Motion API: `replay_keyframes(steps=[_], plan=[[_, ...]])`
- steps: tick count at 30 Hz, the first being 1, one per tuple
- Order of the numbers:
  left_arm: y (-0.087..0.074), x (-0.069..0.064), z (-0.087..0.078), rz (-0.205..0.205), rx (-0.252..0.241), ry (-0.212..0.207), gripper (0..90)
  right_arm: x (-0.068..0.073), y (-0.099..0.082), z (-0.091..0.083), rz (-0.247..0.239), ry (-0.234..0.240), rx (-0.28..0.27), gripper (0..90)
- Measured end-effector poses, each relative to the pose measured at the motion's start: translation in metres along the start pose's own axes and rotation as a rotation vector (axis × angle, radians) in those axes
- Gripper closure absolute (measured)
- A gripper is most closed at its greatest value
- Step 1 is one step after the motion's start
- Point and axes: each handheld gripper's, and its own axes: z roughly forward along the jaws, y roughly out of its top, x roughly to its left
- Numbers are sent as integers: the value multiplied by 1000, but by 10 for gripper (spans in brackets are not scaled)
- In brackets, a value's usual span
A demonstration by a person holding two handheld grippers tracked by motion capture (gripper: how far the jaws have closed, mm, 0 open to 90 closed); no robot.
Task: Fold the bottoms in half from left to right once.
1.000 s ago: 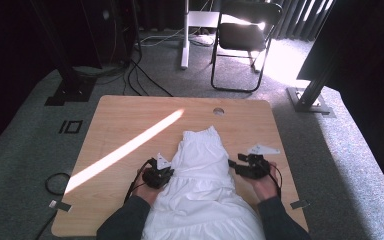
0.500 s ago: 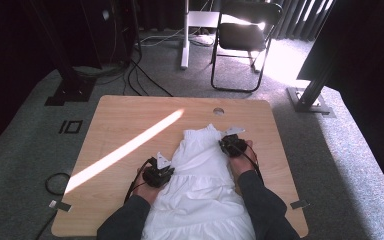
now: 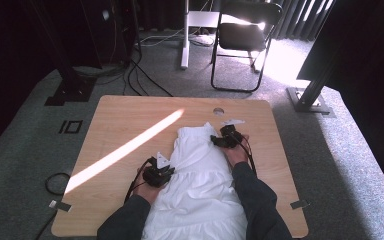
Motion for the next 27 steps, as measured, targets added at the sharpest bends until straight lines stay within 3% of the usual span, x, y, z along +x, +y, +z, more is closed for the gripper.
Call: replay_keyframes(steps=[2, 4, 6, 7, 8, 10, 11, 13, 16, 17, 20, 21, 24, 25, 26, 27], plan=[[0, 0, 0, 0, 0, 0, 787, -2, 0, -6, 24, 11, -37, 421], [0, 0, 0, 0, 1, -1, 787, -2, 1, -12, 45, 58, -81, 391], [0, 0, 0, 0, 1, -1, 787, 0, 1, -12, 23, 63, -72, 354], [0, 0, 0, 5, 2, 3, 788, 5, -1, -3, -26, 39, 2, 329], [0, 0, 0, 5, 4, 3, 788, 5, -2, 0, -36, 19, 25, 333], [0, 0, -1, 5, 6, 2, 790, 5, -4, 4, -34, 12, 43, 373], [-1, -1, -2, 1, 9, -10, 791, 6, -8, 6, -9, 12, 41, 488], [-2, 0, -5, 3, 20, -22, 792, 10, -9, 3, -8, 22, 43, 605], [-3, -1, -9, 7, 39, -38, 789, 17, -14, -3, -11, 11, 52, 669], [-3, -1, -15, 19, 73, -53, 751, 18, -18, -6, -7, 14, 46, 685], [0, 2, -20, 24, 47, -44, 589, 19, -23, -10, -6, 11, 41, 711], [12, 10, -28, 4, -5, -25, 543, 18, -24, -11, -9, 12, 42, 712], [26, 18, -31, -25, -48, -20, 459, 17, -23, -11, -2, 18, 47, 715], [45, 27, -28, -46, -90, -25, 433, 17, -22, -11, 5, 17, 51, 715], [45, 27, -28, -46, -90, -25, 415, 17, -22, -11, 5, 17, 51, 715], [60, 35, -17, -68, -96, -35, 393, 17, -22, -11, 9, 13, 50, 715]])
